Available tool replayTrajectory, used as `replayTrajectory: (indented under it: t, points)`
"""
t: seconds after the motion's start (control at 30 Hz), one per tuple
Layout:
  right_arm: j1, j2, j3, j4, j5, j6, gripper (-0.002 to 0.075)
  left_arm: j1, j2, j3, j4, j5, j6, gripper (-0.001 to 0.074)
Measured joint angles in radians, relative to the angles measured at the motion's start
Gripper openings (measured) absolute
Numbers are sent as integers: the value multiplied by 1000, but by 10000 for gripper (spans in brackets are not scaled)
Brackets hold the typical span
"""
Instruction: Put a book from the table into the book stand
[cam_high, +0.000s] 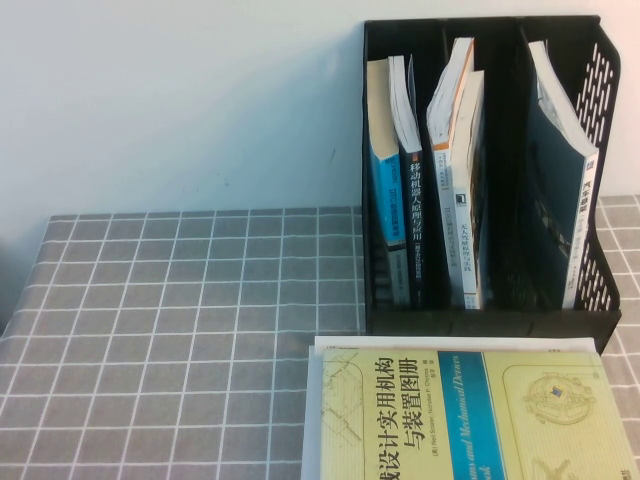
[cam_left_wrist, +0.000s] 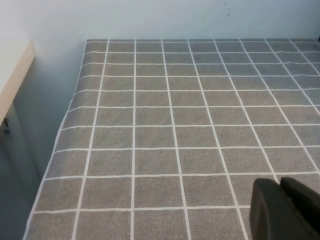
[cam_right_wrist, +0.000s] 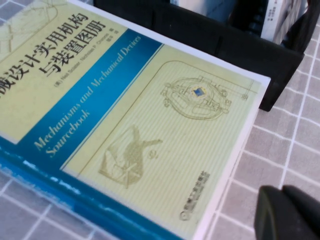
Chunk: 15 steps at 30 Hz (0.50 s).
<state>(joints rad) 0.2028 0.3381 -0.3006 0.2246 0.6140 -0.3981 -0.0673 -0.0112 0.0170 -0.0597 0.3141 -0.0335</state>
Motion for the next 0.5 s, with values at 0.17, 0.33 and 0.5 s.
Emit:
replayTrajectory:
  t: [0.17,0.33,0.5]
  points:
    - [-35,-94,89,-202,-223,44,-3,0,0,0,1,1,0,1]
    - [-112,-295,209,-261,-337,120,-3,0,0,0,1,2,0,1]
    - [-186,-346,322,-237,-307,192,-3,0,0,0,2,2,0,1]
